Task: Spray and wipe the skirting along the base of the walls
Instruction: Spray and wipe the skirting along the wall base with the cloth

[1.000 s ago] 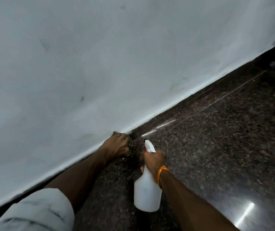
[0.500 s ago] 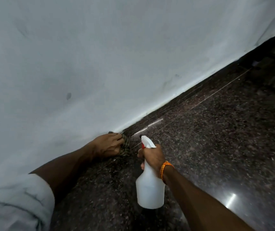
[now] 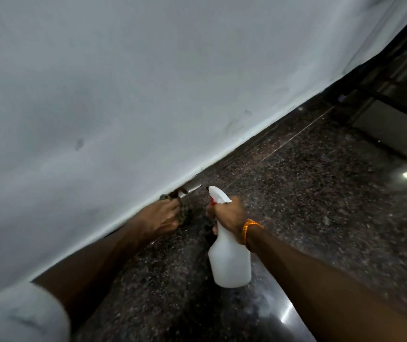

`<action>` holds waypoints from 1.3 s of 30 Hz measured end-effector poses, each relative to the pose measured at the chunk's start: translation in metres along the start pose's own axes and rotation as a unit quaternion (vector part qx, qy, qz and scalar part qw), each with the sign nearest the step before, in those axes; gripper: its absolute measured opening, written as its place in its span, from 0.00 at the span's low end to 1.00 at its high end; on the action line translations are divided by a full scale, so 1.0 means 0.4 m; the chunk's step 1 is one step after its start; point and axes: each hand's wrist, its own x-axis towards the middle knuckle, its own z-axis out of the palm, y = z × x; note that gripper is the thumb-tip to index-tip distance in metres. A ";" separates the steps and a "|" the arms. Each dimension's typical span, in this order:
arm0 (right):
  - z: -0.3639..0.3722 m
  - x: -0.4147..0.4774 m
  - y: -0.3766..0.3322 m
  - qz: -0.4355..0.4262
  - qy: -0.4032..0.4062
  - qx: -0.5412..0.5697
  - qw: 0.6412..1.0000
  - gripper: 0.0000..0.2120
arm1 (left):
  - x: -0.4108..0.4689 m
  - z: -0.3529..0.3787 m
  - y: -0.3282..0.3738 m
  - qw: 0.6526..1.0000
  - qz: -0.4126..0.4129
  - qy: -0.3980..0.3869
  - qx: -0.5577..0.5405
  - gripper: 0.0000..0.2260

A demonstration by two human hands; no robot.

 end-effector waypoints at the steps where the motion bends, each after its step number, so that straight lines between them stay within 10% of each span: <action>1: 0.006 -0.001 0.004 0.001 -0.011 -0.005 1.000 0.10 | -0.025 0.008 0.003 1.000 0.004 0.012 -0.006 0.12; 24: -0.077 0.089 0.034 0.012 -0.021 -0.005 1.000 0.08 | -0.095 -0.038 0.010 1.000 0.000 0.025 0.014 0.16; 39: -0.155 0.112 0.027 0.024 -0.005 0.028 0.999 0.11 | 0.305 -0.080 -0.069 0.999 0.011 -0.029 -0.015 0.12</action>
